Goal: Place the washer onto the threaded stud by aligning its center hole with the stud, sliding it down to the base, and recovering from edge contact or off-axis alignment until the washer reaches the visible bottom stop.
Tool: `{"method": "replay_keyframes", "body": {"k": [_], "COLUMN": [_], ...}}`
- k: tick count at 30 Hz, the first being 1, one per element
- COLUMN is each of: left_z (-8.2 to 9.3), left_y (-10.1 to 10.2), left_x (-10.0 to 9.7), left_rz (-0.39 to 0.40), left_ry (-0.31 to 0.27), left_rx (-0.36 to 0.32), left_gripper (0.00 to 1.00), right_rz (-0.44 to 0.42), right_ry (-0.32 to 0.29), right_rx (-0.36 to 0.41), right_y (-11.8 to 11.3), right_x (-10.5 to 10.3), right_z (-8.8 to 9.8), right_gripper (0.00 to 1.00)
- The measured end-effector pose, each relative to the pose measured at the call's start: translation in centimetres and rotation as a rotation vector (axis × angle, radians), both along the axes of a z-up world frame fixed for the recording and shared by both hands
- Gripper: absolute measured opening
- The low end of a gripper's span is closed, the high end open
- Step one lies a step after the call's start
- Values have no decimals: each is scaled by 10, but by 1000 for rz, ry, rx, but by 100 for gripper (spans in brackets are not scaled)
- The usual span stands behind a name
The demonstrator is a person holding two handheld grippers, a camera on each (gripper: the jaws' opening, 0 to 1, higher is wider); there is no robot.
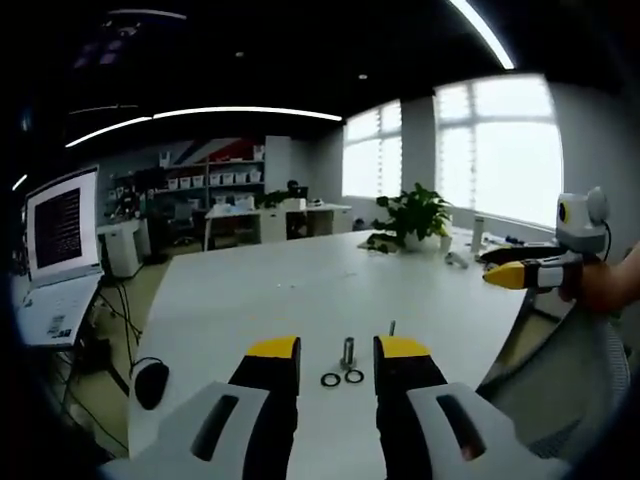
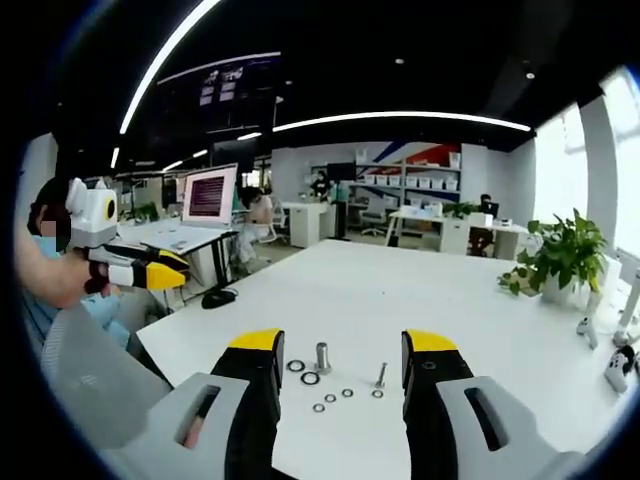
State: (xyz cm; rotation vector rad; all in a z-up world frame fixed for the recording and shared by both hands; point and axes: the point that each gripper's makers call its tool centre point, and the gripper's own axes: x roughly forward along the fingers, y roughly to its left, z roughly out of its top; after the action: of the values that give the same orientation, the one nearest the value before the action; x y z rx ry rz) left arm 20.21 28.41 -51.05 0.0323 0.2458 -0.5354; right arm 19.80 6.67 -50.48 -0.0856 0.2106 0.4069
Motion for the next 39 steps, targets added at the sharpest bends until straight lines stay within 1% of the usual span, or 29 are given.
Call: {"method": "replay_keyframes", "body": {"k": [5, 10, 25, 32, 39], "left_z": [1, 0, -1, -2, -3], "left_y": [2, 1, 3, -1, 3], "left_x": [1, 0, 1, 0, 2], "left_rz": [6, 3, 10, -6, 2], "left_ry": [-2, -2, 5, -1, 5], "left_rx": [-3, -2, 0, 27, 27], "left_gripper": [27, 27, 27, 26, 26], "right_rz": [14, 1, 2, -12, -7], "right_ry": [-5, -6, -6, -13, -14], "right_rx": [-14, -5, -1, -9, 4], "right_y": [4, 0, 0, -3, -1], "right_x": [0, 0, 0, 2, 3], "right_z": [0, 1, 1, 2, 6], "right_gripper": [49, 49, 49, 50, 51]}}
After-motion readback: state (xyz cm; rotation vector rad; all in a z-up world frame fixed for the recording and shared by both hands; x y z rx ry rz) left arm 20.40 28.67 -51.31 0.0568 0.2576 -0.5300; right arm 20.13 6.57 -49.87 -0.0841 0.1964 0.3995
